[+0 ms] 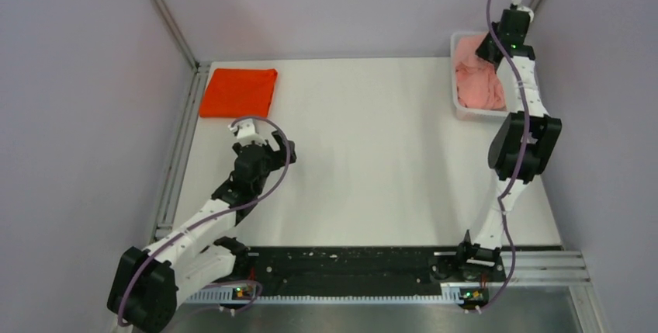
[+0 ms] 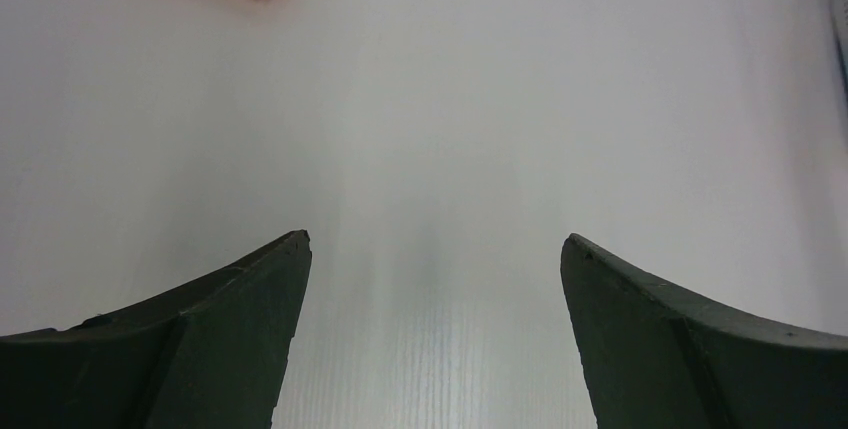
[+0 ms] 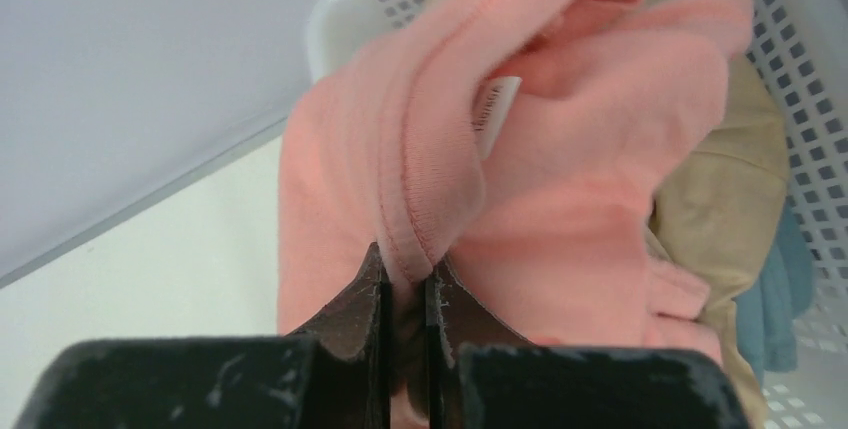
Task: Fold and stack the t-shirts
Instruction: Grab crumpled tshirt from bin with the right arm, then move the tshirt to the center of the board
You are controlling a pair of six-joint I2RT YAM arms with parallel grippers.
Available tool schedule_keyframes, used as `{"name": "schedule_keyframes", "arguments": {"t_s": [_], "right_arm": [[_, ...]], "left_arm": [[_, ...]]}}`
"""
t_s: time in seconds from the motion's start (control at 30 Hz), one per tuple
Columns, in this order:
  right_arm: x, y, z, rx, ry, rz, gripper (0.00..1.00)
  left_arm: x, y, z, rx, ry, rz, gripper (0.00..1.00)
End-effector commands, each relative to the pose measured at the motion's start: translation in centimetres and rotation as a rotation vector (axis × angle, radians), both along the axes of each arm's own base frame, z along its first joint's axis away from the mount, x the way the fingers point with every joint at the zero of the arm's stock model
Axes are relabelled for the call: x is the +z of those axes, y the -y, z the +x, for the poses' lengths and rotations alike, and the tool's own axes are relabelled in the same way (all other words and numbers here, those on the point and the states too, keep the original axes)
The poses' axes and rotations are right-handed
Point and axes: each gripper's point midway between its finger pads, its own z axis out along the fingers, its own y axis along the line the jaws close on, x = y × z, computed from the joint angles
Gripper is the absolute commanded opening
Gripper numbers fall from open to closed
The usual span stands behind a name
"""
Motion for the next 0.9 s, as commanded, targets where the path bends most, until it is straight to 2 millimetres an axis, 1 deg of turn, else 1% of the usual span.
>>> {"name": "schedule_keyframes", "arguments": {"t_s": [0.0,0.07,0.1,0.13,0.2,0.27,0.37,0.4,0.47,0.5,0.57,0.63,0.67,0.7,0.73,0.77,0.8,0.87], "right_arm": [[18.8,-4.8,-5.0,0.163,0.362,-0.049,0.0],[22.6,-7.9,-7.3,0.243,0.433,-0.084,0.0],[25.2,-9.7,-8.9,0.283,0.483,-0.101,0.0],[26.8,-11.3,-10.2,0.322,0.517,-0.11,0.0],[29.7,-16.0,-12.9,0.447,0.594,-0.094,0.0],[31.9,-19.5,-15.5,0.559,0.663,-0.048,0.0],[33.6,-25.4,-19.7,0.765,0.723,0.038,0.0],[33.8,-27.1,-21.0,0.822,0.736,0.051,0.0],[34.0,-30.0,-23.4,0.904,0.756,0.063,0.0],[33.9,-30.9,-24.2,0.925,0.761,0.071,0.0],[32.6,-32.1,-25.2,0.946,0.75,0.101,0.0],[30.3,-32.6,-25.3,0.947,0.717,0.14,0.0],[27.5,-32.7,-24.8,0.935,0.663,0.16,0.0],[25.8,-32.6,-24.7,0.916,0.637,0.181,0.0],[23.1,-32.4,-24.3,0.886,0.593,0.194,0.0],[20.4,-32.1,-23.7,0.85,0.553,0.203,0.02],[16.8,-31.7,-23.2,0.801,0.492,0.215,0.08],[10.4,-30.6,-22.1,0.704,0.392,0.205,0.25]], "left_arm": [[3.0,0.8,0.3,-0.03,0.09,-0.064,0.99],[3.0,0.7,0.0,-0.029,0.098,-0.075,0.99],[3.2,0.6,-0.1,-0.029,0.105,-0.082,0.99],[3.3,0.6,-0.3,-0.03,0.109,-0.088,0.99],[3.7,0.6,-0.7,-0.035,0.119,-0.103,0.99],[4.2,0.3,-1.1,-0.026,0.135,-0.121,0.99],[4.5,-0.5,-1.7,0.01,0.141,-0.135,0.99],[4.5,-0.8,-1.9,0.021,0.138,-0.137,0.99],[4.7,-1.3,-2.3,0.041,0.141,-0.148,0.99],[4.8,-1.5,-2.5,0.051,0.143,-0.154,0.99],[4.7,-1.8,-3.0,0.063,0.14,-0.166,0.99],[4.6,-2.0,-3.4,0.071,0.138,-0.177,0.99],[4.6,-2.1,-3.5,0.074,0.138,-0.184,0.99],[4.3,-2.2,-3.7,0.079,0.135,-0.186,0.99],[4.1,-2.4,-3.8,0.087,0.132,-0.189,0.99],[4.0,-2.5,-3.8,0.094,0.131,-0.193,0.99],[3.9,-2.5,-3.8,0.099,0.13,-0.194,0.99],[3.6,-2.5,-3.9,0.099,0.119,-0.193,0.99]]}}
